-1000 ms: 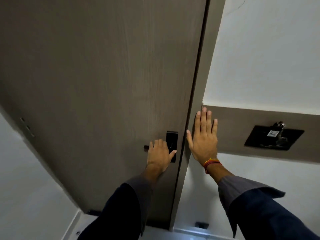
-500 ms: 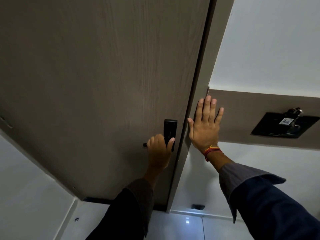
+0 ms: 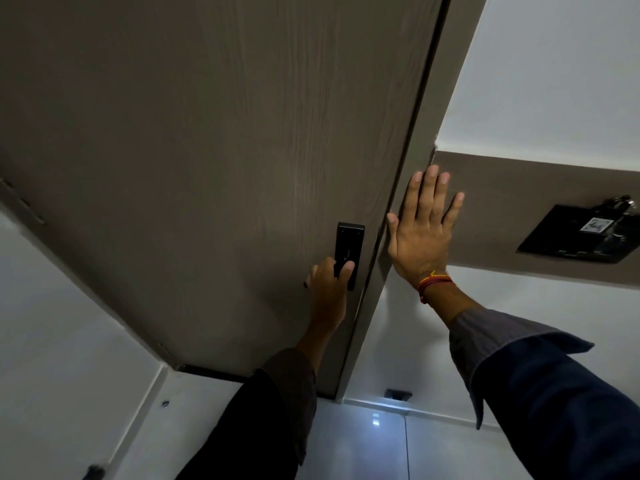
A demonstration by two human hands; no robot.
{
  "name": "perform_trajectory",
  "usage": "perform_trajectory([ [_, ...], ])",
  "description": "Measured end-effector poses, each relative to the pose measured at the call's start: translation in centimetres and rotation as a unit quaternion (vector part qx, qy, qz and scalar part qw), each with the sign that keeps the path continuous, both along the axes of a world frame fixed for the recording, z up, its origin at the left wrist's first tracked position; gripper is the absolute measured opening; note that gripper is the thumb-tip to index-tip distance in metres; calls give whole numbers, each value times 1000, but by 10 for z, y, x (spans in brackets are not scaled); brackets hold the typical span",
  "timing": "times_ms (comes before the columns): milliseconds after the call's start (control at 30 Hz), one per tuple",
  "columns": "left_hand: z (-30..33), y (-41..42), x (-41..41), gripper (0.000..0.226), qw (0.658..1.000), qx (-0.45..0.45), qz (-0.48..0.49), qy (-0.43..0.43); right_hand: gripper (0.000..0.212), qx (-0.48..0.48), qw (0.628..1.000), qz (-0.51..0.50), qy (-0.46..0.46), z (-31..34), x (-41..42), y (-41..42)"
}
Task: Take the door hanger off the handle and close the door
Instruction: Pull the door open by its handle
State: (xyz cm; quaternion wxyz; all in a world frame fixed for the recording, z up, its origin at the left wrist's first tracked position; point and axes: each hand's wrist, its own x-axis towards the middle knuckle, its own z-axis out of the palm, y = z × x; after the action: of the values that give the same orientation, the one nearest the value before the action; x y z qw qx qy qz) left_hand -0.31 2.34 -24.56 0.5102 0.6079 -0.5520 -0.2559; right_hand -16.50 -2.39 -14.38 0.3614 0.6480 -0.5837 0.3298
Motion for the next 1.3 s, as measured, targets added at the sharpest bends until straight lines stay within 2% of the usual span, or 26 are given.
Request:
perform_trajectory([
  [133,0,17,6,55,999,24,-18,-40,82,14,1000,3,25,8,-5,13],
  [200,3,22,18,58,991,-3,-26,-133,81,21,999,11,34,11,-8,20],
  [267,11,23,34,61,958,-34,-47,-280,80,36,999,13,34,14,-7,25],
  [333,22,30,43,60,921,-45,-47,-385,78,52,998,17,28,17,-7,32],
  [433,36,41,44,60,883,-36,-36,-466,77,65,997,25,13,20,-3,40],
  [567,47,60,47,64,845,-19,-33,-534,78,84,996,44,8,23,-4,47],
  [733,58,85,36,76,820,14,16,-572,81,97,993,63,16,27,-11,51],
  [967,68,123,23,70,798,92,54,-593,86,116,989,92,4,19,-15,53],
  [1300,69,195,10,53,809,143,136,-554,87,199,972,126,-1,7,-31,80],
])
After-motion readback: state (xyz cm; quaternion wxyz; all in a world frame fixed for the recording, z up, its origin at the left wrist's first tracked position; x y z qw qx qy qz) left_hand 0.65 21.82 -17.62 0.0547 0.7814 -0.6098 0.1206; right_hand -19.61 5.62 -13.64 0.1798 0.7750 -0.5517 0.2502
